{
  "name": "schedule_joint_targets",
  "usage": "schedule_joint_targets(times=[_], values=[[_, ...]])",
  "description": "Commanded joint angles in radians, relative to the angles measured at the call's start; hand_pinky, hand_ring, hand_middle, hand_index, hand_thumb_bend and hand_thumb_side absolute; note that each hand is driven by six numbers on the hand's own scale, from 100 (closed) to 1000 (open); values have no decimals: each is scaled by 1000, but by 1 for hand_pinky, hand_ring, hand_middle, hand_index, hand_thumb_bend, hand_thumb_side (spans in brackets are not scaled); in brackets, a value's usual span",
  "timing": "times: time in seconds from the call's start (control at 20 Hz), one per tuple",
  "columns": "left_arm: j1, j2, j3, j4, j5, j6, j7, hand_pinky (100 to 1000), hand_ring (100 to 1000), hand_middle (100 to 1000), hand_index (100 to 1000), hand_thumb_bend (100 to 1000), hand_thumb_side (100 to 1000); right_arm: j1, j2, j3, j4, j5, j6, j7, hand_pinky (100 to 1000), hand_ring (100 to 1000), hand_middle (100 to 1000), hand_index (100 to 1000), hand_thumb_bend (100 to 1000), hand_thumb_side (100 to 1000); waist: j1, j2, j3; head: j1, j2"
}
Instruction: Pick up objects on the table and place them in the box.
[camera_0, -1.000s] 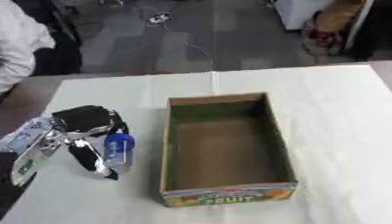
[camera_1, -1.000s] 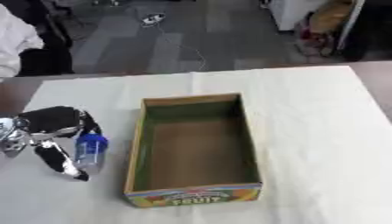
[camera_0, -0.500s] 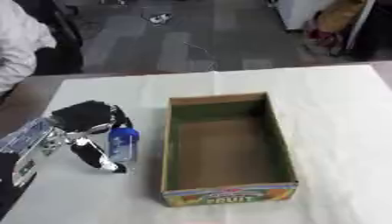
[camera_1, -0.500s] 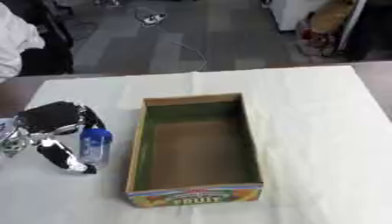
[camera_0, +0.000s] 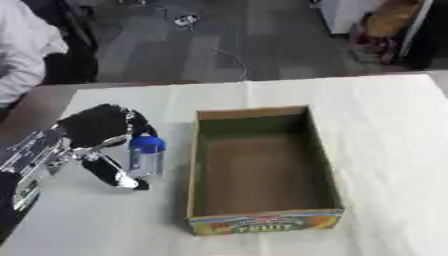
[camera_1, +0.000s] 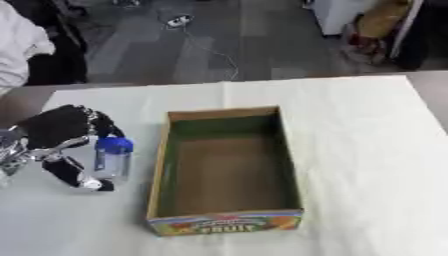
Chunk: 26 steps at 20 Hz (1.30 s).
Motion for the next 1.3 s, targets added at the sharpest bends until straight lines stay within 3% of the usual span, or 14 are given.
schedule_joint_targets(times=[0.05,0.35,0.7,1.0,1.3], values=[[-23,51,7,-36,4,-9,36,100,108,127,374,452,563,-3,-18,-5,-10,3,-68,64,260,307,411,513,100,1000,1,-27,4,1,2],[-21,86,2,-98,70,-5,38,100,100,108,371,455,559,7,-23,-7,-10,6,-70,60,260,307,411,513,100,1000,5,-36,15,-2,12],[-6,161,-46,-323,239,-22,-56,100,100,108,374,450,567,17,-30,-3,-10,7,-72,67,261,307,411,513,100,1000,5,-44,22,-8,28],[-36,164,-72,-427,375,-29,-89,100,100,114,380,448,571,15,-29,-3,-10,4,-70,66,260,307,411,513,100,1000,8,-45,17,-2,29],[-77,135,-106,-441,472,-55,-128,100,100,125,389,454,569,3,-27,2,-10,-2,-63,64,259,307,411,513,100,1000,14,-44,4,5,29]])
